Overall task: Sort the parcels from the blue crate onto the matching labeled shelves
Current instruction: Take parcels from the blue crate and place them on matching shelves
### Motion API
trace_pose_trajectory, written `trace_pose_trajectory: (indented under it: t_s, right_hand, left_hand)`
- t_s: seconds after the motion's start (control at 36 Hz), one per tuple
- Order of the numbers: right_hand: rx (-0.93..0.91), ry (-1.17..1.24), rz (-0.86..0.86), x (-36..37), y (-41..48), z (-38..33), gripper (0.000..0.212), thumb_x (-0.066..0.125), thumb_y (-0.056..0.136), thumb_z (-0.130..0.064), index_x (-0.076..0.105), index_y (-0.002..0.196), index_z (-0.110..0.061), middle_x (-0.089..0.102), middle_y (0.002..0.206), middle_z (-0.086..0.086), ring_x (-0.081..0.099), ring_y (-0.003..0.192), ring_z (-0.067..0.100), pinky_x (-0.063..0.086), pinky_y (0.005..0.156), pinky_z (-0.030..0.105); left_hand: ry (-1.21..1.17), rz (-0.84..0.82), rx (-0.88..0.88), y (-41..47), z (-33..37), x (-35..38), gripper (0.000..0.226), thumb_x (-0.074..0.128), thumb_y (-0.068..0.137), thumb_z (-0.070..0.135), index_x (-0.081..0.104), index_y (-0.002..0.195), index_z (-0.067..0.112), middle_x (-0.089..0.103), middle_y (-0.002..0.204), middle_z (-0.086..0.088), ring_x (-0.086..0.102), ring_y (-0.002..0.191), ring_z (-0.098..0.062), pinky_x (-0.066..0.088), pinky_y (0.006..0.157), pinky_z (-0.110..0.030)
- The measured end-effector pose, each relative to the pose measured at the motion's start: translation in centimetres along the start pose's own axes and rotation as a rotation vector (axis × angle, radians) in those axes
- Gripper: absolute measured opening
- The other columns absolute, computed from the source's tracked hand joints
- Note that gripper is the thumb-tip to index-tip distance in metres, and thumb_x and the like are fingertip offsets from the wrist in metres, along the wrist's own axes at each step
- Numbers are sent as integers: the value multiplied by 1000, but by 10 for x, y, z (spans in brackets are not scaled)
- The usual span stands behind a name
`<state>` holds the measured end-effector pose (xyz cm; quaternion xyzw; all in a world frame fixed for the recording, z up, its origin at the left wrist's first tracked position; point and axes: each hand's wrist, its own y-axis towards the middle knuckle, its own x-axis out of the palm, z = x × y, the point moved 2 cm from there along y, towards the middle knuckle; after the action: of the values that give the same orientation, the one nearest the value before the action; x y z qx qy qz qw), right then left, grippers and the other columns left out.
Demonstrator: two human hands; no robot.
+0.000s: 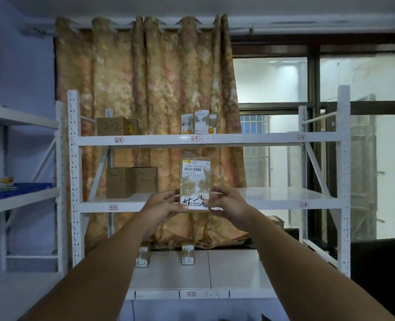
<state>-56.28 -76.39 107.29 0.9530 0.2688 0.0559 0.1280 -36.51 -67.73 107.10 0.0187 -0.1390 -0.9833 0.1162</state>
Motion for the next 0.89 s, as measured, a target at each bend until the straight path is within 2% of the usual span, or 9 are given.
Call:
trace_pose_trajectory:
  t_s: [0.11,0.22,0.33,0.39,0.47,0.58,0.72,0.83,0.89]
  right_hand:
    - [-4,2,14,-2,-3,2,34,74,88,6,65,111,-17,79,100,4,73,94,20,57,95,40]
    - [-25,19,19,-4,-6,0,36,74,90,-1,66,124,-10,76,115,12,73,95,19,60,88,34]
    - [-28,15,35,-6,-8,-2,37,72,91,2,65,126,-8,78,101,4,72,90,16,60,77,27]
    - [-20,14,52,-7,-7,-2,41,72,91,3,61,129,-8,77,104,6,72,93,18,61,74,25]
    - [7,35,108,-11,-5,1,62,75,90,2,44,141,-13,71,121,15,72,99,22,60,69,25]
    - [32,31,156,-17,-6,7,65,76,90,1,40,144,-10,65,128,18,71,99,22,59,70,25]
    - [69,67,188,-28,-10,15,61,75,88,5,45,139,-6,66,127,20,71,100,25,60,65,25]
    - [96,53,194,-38,-16,22,72,73,86,12,35,143,-11,65,127,19,71,102,27,61,68,27]
    - [106,37,200,-42,-20,27,81,71,85,15,29,147,-16,64,128,18,70,108,31,62,73,31]
  left_hand:
    - [144,9,-2,4,1,2,62,85,78,5,61,135,13,79,99,9,73,103,-20,54,103,-46]
    - [138,33,50,11,4,7,66,84,81,8,58,141,18,74,117,-2,73,103,-19,55,100,-42]
    - [133,23,55,15,4,10,70,83,82,4,54,145,18,69,128,-8,70,107,-21,54,101,-39]
    - [132,17,49,18,0,12,70,83,82,5,54,145,18,70,127,-9,70,107,-21,54,98,-36]
    - [126,7,28,21,-4,15,71,84,81,5,54,145,16,70,126,-8,71,107,-21,57,88,-32]
    - [105,-4,2,25,-10,21,69,83,81,1,54,143,12,72,119,-9,73,100,-20,58,75,-25]
    - [125,-7,-27,34,-21,29,79,91,70,4,57,142,11,69,123,-15,72,107,-27,56,101,-42]
    - [104,-28,-38,34,-31,40,61,82,76,-9,61,130,12,74,109,-12,74,92,-22,60,81,-31]
    - [105,-52,-51,34,-39,46,64,83,75,-8,60,132,10,73,115,-13,75,94,-23,61,82,-32]
